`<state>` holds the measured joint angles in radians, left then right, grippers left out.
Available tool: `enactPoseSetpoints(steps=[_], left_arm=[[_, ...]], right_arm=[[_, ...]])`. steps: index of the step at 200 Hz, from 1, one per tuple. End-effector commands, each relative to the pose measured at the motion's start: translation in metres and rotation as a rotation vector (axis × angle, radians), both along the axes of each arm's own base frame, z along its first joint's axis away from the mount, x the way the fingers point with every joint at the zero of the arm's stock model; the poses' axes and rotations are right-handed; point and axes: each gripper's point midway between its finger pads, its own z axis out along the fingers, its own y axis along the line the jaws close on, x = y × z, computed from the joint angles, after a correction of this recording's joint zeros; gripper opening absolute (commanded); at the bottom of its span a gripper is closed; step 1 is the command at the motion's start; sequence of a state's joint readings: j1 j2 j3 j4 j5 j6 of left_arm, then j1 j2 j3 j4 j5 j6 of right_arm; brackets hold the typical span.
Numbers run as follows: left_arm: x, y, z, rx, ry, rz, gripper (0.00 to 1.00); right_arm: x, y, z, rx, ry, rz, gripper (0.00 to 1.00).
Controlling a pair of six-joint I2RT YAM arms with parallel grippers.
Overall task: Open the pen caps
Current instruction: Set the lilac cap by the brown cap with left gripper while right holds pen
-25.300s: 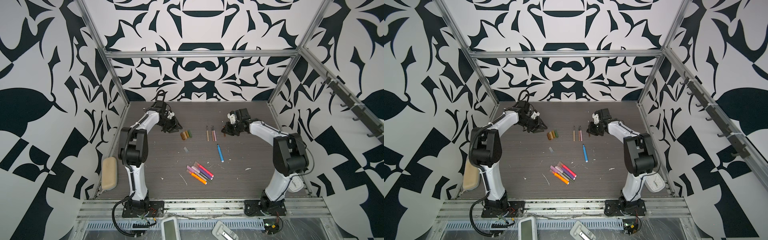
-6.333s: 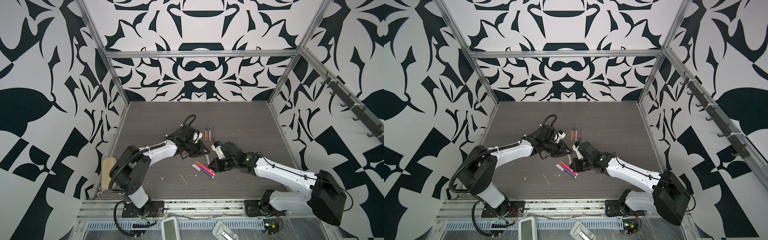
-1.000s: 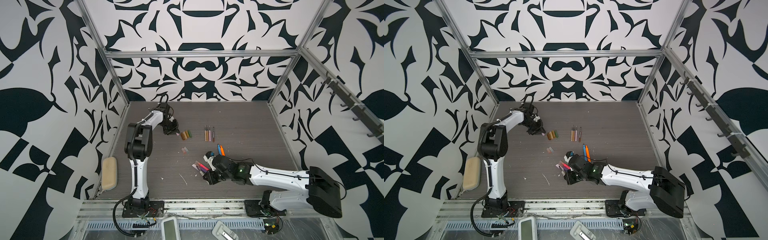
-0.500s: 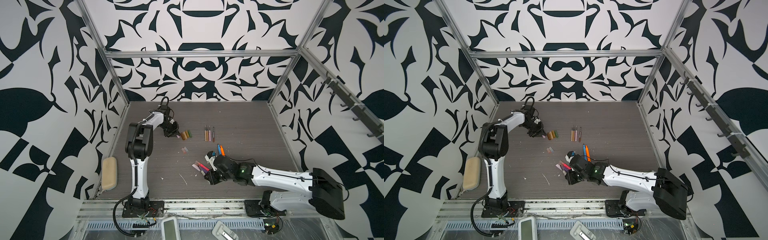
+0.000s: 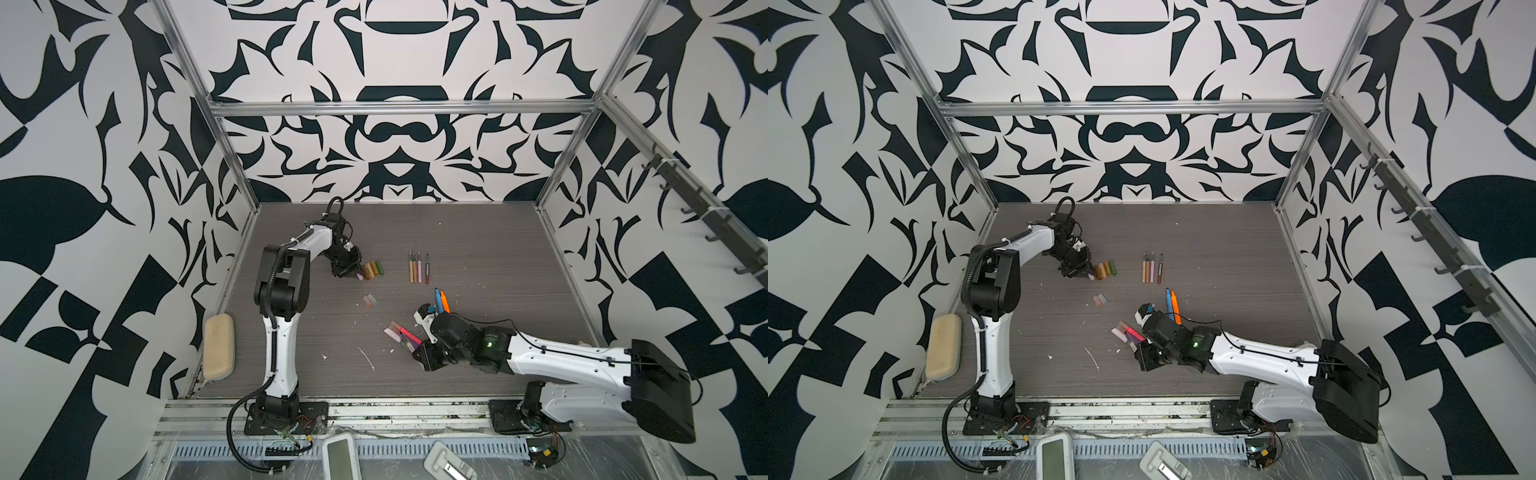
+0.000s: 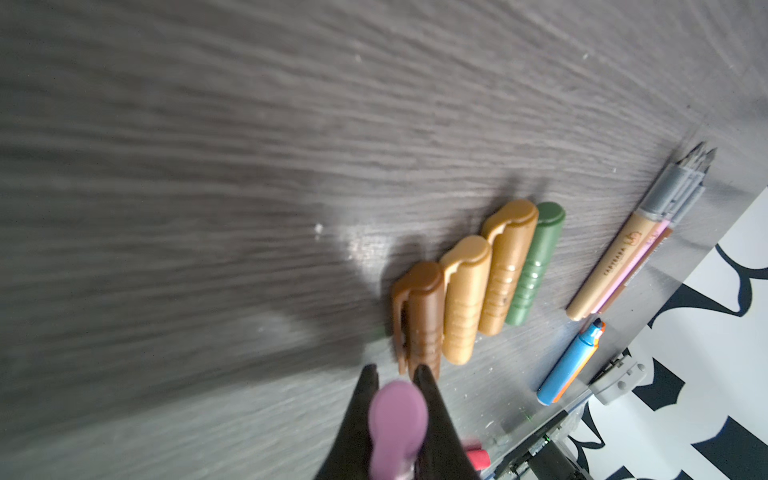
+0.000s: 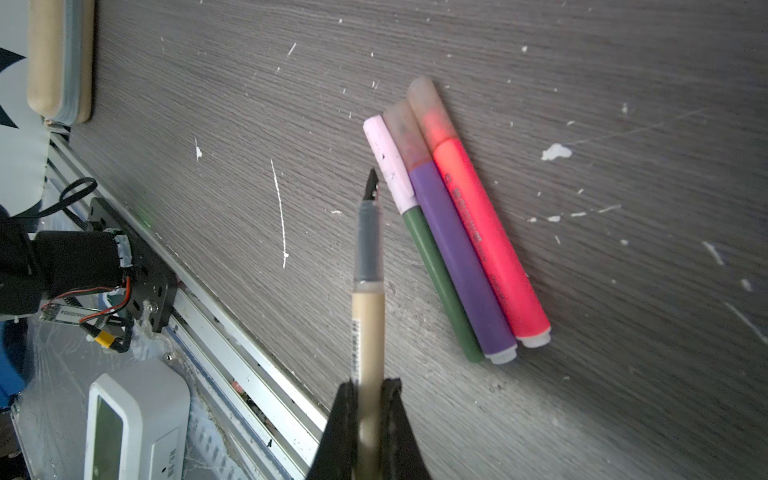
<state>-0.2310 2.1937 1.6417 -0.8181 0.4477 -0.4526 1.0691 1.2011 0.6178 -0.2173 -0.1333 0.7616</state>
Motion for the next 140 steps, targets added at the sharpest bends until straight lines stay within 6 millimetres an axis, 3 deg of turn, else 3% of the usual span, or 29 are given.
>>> enactPoseSetpoints(steps=[1,140], left_arm=[[-0.0148,0.0006,-0.0105,0.002,0.074,-0.009,0.04],[-0.0140,0.0022,-0.0127,0.018,0.080,-0.002,0.21]], right_arm=[[0.0052,0.0017,0.0057,0.014,-0.017,-0.022,0.00],[0.0052,0.0014,0.0079,0.015,-0.018,-0.023,0.00]])
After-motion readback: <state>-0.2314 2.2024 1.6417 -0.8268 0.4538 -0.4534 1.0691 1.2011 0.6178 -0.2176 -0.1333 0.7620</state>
